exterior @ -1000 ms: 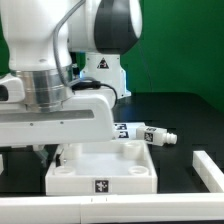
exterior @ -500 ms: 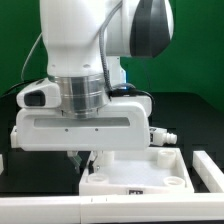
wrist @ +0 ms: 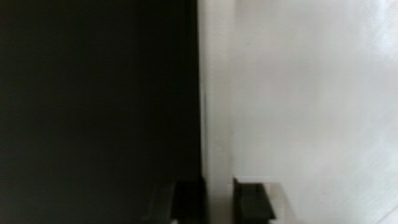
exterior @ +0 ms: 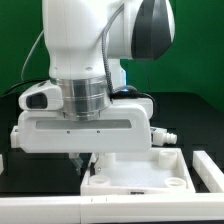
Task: Assemble square table
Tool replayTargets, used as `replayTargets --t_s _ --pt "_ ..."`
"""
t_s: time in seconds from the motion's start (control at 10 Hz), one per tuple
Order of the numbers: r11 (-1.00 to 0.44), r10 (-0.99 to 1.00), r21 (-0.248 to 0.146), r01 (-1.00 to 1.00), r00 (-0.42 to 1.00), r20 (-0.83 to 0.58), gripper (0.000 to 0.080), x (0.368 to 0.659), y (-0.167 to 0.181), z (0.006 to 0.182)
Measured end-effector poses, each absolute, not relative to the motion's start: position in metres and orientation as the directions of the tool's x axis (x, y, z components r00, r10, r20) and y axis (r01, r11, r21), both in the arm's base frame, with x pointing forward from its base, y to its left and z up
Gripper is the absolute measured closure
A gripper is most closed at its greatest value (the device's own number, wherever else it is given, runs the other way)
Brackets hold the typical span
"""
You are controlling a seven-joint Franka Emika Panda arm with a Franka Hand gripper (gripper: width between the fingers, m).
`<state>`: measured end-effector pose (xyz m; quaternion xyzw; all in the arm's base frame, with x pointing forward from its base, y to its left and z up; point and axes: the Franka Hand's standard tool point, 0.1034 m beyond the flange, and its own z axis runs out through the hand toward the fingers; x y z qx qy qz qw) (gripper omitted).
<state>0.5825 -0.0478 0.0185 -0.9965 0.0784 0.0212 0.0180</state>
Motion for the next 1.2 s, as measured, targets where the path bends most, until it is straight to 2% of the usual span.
replayTargets --t_s 0.3,0.8,0.9,1.0,1.1,1.2 --pt "-0.997 -0.075 -0.01 -0.075 0.997 -0.024 0.0747 0.598 -0.021 0.019" --pt "-0.999 -0.052 -0.006 -0.052 0.998 -0.045 0.0746 0.6 -0.021 0.018" --pt "-0.999 -0.052 -0.006 -0.052 0.998 -0.045 0.0646 0.6 -0.021 0.018" --pt "-0.998 -0.053 -0.01 -0.054 0.997 -0.063 0.051 0.599 -0.02 0.023" --pt "-0.998 -0.052 -0.026 -0.055 0.994 -0.094 0.031 0.596 -0.016 0.043" --pt "-0.997 -0.057 -0.036 -0.062 0.991 -0.119 0.031 0.593 -0.009 0.06"
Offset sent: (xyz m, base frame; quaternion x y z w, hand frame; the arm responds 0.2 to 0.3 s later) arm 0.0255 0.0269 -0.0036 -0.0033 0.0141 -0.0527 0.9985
